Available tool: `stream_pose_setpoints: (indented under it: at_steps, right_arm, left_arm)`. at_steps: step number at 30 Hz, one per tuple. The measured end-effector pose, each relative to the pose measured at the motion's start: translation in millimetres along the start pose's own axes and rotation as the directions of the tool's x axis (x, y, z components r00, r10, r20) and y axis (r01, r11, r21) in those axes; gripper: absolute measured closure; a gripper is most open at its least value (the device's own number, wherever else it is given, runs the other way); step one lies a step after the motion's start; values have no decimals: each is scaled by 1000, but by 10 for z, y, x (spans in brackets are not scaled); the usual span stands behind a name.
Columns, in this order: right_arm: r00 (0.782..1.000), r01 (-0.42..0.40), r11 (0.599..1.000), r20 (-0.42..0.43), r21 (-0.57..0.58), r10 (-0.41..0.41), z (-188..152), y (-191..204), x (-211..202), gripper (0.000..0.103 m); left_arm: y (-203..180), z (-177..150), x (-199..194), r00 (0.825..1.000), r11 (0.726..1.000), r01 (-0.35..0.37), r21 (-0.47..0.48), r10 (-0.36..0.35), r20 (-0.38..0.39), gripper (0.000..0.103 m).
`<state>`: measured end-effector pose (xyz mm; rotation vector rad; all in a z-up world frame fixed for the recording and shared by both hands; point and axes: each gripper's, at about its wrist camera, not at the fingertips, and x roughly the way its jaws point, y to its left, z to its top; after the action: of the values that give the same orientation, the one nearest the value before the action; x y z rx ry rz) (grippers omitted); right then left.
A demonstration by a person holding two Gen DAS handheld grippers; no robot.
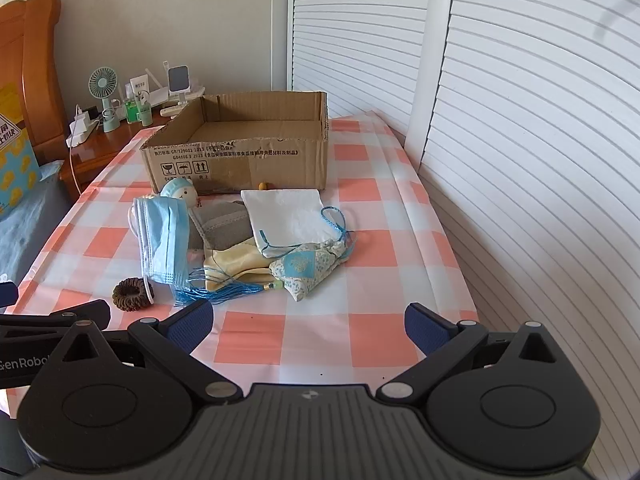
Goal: Organize soft objects
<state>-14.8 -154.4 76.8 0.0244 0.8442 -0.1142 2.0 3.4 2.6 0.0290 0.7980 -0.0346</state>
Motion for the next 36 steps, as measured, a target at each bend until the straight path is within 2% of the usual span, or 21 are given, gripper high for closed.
stream_pose_setpoints:
  at_steps: [26, 36]
  right_arm:
    - [1000, -4, 1000, 4, -3, 4, 35, -31, -6, 0]
    - [1000, -25, 999, 14, -38, 25, 67, 0, 38, 0]
  left_arm:
    - [4, 13, 12, 1000, 1000, 11, 3, -11, 7, 1]
    - [-14, 51, 76, 999, 997, 37, 72, -40, 35, 1]
